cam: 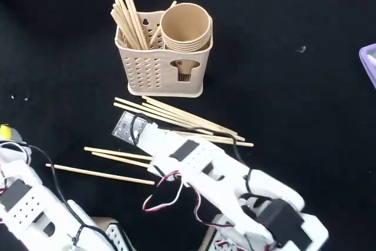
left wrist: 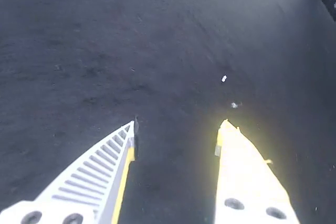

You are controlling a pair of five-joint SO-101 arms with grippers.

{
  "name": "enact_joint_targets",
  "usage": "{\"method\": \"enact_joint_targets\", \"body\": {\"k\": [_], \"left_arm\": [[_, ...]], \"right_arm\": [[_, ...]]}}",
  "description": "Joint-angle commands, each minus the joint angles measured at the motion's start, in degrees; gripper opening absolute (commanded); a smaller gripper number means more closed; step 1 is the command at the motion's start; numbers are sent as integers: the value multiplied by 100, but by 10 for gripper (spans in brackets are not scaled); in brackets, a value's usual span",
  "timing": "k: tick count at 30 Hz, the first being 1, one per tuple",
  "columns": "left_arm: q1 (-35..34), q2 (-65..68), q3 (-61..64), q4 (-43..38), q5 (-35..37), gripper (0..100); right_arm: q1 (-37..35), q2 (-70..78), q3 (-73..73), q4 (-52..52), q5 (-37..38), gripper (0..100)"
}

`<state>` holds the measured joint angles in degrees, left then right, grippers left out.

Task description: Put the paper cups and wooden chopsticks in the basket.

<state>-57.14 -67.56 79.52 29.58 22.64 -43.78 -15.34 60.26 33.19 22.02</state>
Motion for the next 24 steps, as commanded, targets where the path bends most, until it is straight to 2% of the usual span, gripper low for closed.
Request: {"method": "enact_joint_targets", "body": {"k": [1,10,15,20,24], "left_arm": [[-136,-70,-374,-88,167,256],[-136,-70,-365,-88,167,256],[-136,-79,-374,-88,158,256],[-110,-79,-365,-88,158,256],[-110,-79,-365,-88,149,256]], "right_arm": [[-9,242,-338,-237,0,204],[-9,391,-646,185,0,204],[211,-400,-620,677,0,205],[-202,-1402,22,791,132,205],[-352,-1244,136,791,448,209]]}}
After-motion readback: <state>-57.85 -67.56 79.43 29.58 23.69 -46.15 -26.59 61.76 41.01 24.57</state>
